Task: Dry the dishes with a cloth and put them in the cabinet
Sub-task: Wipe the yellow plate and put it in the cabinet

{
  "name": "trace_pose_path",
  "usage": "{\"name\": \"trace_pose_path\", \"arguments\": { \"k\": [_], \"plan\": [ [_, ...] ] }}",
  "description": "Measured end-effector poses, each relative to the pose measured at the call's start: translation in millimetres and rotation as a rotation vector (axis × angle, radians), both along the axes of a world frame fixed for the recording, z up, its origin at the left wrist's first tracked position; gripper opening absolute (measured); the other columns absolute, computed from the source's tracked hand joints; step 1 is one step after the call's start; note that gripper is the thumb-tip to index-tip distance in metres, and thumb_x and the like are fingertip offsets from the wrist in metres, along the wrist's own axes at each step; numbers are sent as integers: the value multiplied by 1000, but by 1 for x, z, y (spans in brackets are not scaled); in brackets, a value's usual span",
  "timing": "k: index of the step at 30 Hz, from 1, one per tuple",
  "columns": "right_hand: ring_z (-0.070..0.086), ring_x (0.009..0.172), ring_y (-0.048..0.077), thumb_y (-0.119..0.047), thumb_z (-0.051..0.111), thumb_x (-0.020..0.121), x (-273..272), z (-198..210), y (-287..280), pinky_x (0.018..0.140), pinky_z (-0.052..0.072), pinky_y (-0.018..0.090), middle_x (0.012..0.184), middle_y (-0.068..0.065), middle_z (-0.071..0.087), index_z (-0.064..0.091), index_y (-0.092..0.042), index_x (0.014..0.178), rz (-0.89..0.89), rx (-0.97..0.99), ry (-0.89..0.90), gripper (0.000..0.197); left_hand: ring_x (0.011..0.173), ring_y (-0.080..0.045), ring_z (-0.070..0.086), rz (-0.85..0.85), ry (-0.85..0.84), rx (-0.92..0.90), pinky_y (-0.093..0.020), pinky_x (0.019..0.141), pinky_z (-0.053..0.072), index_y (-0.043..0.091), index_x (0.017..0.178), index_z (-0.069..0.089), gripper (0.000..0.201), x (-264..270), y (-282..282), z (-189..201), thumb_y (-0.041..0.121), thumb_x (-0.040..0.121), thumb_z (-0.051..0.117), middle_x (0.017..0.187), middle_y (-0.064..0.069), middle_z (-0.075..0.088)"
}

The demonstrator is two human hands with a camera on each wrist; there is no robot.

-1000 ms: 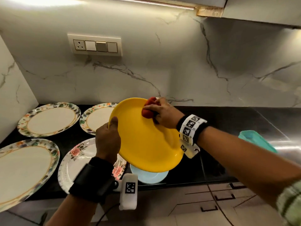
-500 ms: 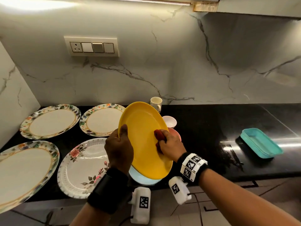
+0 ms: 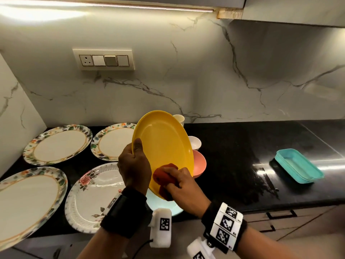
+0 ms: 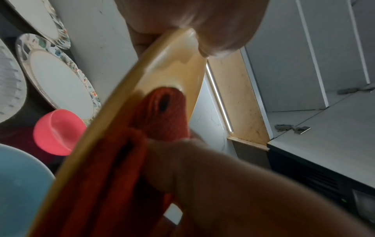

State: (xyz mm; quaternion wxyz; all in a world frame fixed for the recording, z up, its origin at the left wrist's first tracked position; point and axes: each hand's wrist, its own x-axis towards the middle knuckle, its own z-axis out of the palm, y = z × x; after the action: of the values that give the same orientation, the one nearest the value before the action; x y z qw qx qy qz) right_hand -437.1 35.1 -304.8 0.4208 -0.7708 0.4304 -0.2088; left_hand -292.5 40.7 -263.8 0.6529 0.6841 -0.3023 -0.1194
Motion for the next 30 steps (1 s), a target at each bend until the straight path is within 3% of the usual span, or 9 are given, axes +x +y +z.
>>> {"name": "trace_pose_path", "arguments": {
  "k": [3,7,12,14,17,20,23,27,30],
  "plan": [
    [44,106,3,-17,53,85,-8,16,17,98,39,19,108,-8,41,52,-49,128,130,-144,-39,54,59,-22,45,-3,43,5,-30,60,41,14,67,50,44,7,-4,8,42,100,39,58,-1,45],
    [35,118,6,-29,55,90,-22,21,23,103,31,21,127,-21,41,38,-58,134,212,-420,51,55,50,-18,33,-4,134,33,-28,50,27,14,58,38,50,13,-4,20,38,102,36,54,-3,35],
    [42,117,19,-34,63,85,-19,13,16,98,44,32,142,-8,39,32,-50,140,89,-721,185,65,55,-20,36,-51,273,177,-30,52,27,11,62,40,52,16,-10,35,41,103,29,60,-6,39],
    [50,109,22,-20,68,80,-16,14,9,88,51,33,137,-4,46,37,-44,138,44,-788,199,70,68,-26,47,-103,377,195,-31,61,36,10,72,47,50,18,-12,40,44,102,27,69,-11,48],
    [56,104,21,-7,67,76,-17,26,-4,81,54,34,126,-5,56,43,-39,134,1,-828,131,71,97,-36,59,-250,606,181,-44,76,48,9,118,50,47,19,-15,50,49,100,34,107,-19,60],
    [59,105,3,-3,69,80,-20,44,-14,89,48,20,115,-16,62,53,-36,125,-55,-739,-116,59,103,-38,62,-426,682,118,-49,86,53,11,131,47,56,15,-14,69,54,95,42,120,-20,60],
    [61,102,-5,2,69,80,-26,61,-28,90,48,16,111,-19,65,58,-36,119,-222,-473,-369,56,85,-25,66,-551,582,73,-38,84,52,16,95,59,39,11,-12,71,49,98,39,95,-10,68],
    [67,101,13,-5,71,80,-45,70,-44,84,56,37,110,-4,70,58,-33,119,-311,30,-695,49,69,-16,52,-352,400,235,-32,70,42,17,72,51,40,20,-5,32,37,103,34,78,-9,59],
    [68,102,28,-5,64,83,-55,69,-46,75,57,41,116,5,70,57,-27,126,-279,382,-922,49,71,-23,55,-333,660,253,-31,65,44,15,84,52,42,34,-1,-1,43,103,28,81,-11,57]
  ]
}}
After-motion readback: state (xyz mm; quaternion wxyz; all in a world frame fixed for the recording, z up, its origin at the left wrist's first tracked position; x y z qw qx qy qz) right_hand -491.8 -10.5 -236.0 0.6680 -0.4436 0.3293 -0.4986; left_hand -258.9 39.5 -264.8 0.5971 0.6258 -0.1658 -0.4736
